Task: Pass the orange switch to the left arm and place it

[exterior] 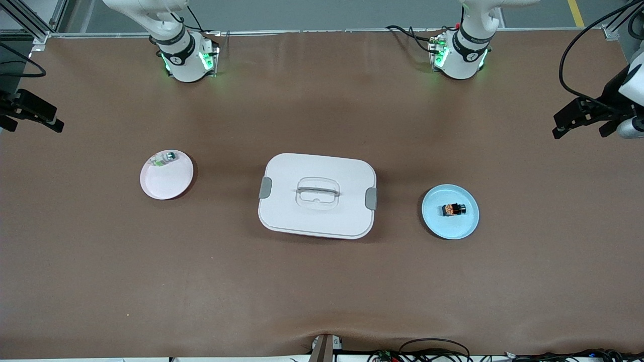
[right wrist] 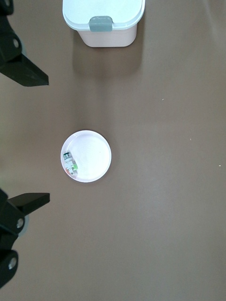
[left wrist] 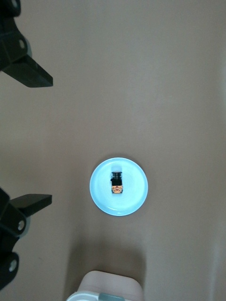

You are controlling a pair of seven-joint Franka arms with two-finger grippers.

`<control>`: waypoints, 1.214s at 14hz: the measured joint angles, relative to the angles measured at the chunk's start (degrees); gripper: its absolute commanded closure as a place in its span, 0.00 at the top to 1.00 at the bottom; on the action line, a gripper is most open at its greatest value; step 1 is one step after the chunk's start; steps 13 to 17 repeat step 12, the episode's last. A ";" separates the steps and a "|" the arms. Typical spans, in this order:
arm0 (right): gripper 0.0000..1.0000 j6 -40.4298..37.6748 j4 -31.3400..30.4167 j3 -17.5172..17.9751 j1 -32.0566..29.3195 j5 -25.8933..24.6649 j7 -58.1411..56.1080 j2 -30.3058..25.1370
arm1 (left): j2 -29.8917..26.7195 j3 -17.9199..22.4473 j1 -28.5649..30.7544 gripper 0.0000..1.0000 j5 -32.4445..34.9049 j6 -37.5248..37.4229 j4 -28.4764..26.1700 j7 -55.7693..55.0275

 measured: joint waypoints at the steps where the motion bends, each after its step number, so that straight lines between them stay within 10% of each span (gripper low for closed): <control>1: 1.00 0.00 0.00 0.07 0.02 0.00 0.00 0.00 | 0.02 0.00 -0.02 1.00 -0.01 -0.97 -0.01 0.00; 17: 1.00 -0.44 0.00 0.27 0.18 0.02 0.00 0.00 | 0.18 -0.05 -0.22 1.00 -0.84 -2.32 0.52 -0.12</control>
